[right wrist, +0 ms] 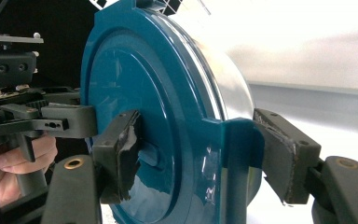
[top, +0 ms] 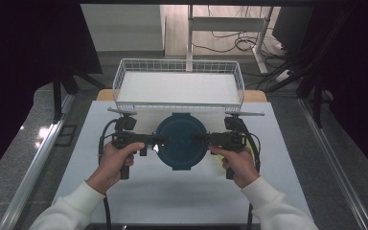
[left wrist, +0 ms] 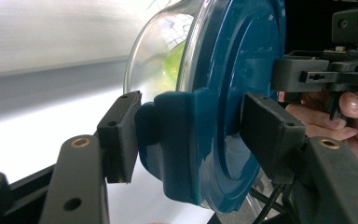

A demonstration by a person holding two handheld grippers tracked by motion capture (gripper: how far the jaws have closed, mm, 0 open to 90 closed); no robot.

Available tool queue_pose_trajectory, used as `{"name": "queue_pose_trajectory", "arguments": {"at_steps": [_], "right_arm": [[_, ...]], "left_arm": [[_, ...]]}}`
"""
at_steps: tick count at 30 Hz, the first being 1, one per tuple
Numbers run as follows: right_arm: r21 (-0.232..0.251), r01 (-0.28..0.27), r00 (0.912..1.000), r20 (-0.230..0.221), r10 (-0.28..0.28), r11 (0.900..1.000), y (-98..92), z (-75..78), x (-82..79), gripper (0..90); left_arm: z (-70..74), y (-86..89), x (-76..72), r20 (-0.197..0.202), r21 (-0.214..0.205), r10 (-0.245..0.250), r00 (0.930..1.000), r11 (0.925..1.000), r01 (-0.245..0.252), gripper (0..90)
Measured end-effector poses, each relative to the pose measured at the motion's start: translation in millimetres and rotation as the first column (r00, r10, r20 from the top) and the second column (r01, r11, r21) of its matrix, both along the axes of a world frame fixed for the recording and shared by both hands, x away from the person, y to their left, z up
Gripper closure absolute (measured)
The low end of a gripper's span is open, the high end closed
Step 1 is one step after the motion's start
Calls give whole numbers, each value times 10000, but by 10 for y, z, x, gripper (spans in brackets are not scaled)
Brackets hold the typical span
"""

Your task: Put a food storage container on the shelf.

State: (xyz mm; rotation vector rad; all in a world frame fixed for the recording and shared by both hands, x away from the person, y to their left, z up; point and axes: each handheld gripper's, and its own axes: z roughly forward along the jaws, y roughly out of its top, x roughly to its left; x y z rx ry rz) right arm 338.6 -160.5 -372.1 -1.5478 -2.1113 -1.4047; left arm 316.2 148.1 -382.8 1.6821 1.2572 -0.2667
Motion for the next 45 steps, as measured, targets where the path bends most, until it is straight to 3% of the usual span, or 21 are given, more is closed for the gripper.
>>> {"name": "queue_pose_trajectory", "arguments": {"at_steps": [15, 26, 32, 45], "right_arm": [[1, 3, 9999, 105, -3, 10000, 38, 270, 153, 342], [82, 90, 9988, 484, -94, 9999, 68, 528, 292, 342], [152, 123, 9974, 702, -134, 9998, 77, 670, 403, 343], [219, 188, 9954, 936, -207, 9996, 118, 840, 669, 343]], "left_arm": [[257, 35, 145, 197, -140, 99, 9998, 9999, -97, 403], [505, 61, 296, 393, -171, 181, 9991, 9997, -174, 404], [675, 72, 434, 511, -193, 205, 9985, 9996, -195, 404], [859, 120, 724, 747, -127, 229, 9969, 9997, -221, 402]]}}
